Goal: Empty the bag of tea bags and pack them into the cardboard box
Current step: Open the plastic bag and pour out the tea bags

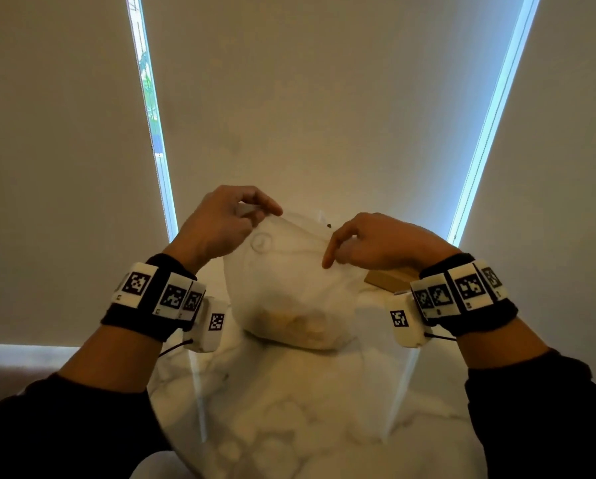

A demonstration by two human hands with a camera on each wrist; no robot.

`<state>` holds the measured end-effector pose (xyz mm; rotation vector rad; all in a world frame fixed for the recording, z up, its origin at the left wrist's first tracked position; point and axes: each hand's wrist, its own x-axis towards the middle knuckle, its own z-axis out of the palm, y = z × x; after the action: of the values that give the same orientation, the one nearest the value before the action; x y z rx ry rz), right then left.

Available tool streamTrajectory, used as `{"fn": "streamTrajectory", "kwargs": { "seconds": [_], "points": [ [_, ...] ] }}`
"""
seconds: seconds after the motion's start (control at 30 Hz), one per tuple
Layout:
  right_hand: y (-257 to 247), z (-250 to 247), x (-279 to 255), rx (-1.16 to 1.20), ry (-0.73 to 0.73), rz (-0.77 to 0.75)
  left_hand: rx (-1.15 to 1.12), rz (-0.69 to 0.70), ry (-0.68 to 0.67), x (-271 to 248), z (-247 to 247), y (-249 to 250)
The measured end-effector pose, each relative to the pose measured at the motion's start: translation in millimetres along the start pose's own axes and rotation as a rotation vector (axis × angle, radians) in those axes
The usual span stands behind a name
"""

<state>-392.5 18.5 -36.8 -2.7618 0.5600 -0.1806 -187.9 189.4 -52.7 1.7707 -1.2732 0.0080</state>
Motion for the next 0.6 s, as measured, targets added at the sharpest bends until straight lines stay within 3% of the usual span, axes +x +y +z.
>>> {"fn": "streamTrajectory", "kwargs": {
  "seconds": [0.1,0.23,0.4,0.6],
  "points": [
    [1,-7,-4,0.054,0.053,0.021,-0.009,0.070,0.023,-2,-6,4],
    [-2,-17,-9,0.370,0.163,-0.048,0.024,0.083,0.046,-7,-15,6],
    [-6,-15,-3,0.181,0.199,-0.083,0.064,0.095,0.008,-13,-13,15],
    [-10,-13,-4,0.172,0.172,-0.094,0.185,0.042,-0.033,-17,-11,18]
  ]
}}
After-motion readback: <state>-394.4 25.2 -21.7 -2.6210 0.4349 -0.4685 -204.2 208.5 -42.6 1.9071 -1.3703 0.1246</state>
